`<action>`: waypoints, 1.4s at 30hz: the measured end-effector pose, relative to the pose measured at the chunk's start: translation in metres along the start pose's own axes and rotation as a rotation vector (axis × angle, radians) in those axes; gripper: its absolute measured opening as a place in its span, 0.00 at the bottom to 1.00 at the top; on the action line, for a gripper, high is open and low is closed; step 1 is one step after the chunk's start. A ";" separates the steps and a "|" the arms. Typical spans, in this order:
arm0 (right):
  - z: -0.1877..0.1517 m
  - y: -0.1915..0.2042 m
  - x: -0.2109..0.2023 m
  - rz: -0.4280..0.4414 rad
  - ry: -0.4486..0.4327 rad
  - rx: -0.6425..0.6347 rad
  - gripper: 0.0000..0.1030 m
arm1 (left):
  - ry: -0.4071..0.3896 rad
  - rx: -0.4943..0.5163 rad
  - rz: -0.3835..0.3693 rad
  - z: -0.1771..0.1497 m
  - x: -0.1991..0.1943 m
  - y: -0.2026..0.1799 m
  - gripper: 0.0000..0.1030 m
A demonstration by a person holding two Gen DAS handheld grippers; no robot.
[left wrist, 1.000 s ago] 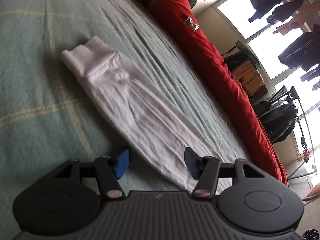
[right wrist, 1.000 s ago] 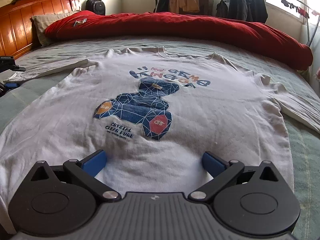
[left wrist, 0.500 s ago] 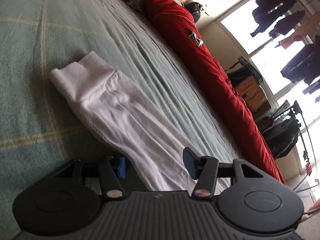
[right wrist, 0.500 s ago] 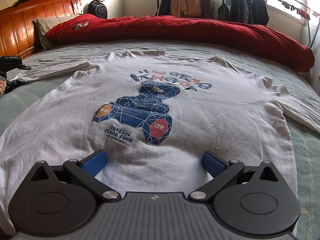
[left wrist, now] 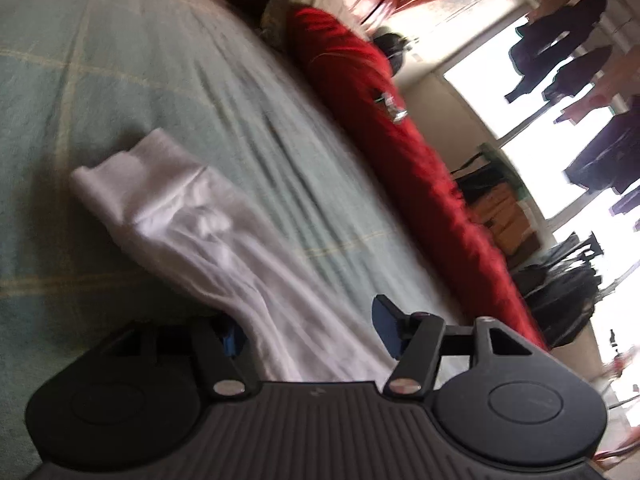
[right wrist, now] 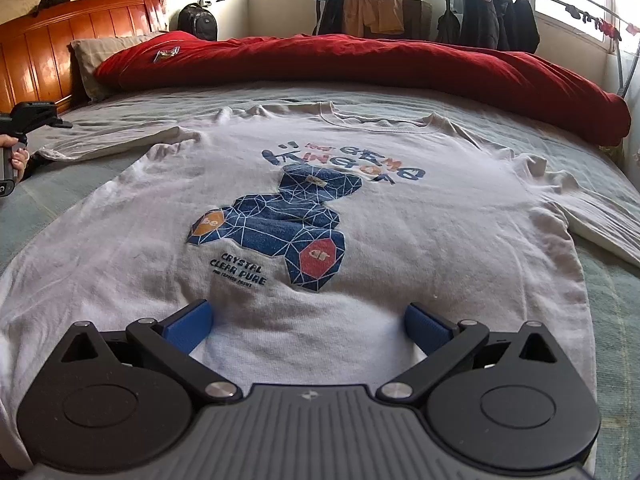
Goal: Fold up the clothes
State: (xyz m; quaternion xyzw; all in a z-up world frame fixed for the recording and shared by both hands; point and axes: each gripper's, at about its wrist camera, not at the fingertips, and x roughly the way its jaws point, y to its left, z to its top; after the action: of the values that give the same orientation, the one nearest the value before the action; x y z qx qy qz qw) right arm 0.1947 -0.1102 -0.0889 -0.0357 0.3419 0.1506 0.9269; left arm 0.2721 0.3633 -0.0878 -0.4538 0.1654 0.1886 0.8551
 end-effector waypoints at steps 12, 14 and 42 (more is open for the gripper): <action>-0.001 0.001 -0.004 0.011 -0.018 -0.017 1.00 | -0.026 0.032 -0.157 0.008 -0.010 -0.038 0.70; -0.002 0.002 -0.007 0.021 -0.022 -0.027 1.00 | -0.021 0.056 -0.183 0.007 -0.014 -0.048 0.71; -0.006 0.001 -0.037 0.178 -0.056 -0.032 1.00 | 0.193 0.227 -0.382 -0.076 -0.026 -0.223 0.70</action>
State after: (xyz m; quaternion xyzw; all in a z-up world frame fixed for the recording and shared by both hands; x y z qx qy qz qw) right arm 0.1639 -0.1196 -0.0694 -0.0157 0.3151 0.2388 0.9184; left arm 0.3466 0.1801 0.0425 -0.3937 0.1776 -0.0404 0.9010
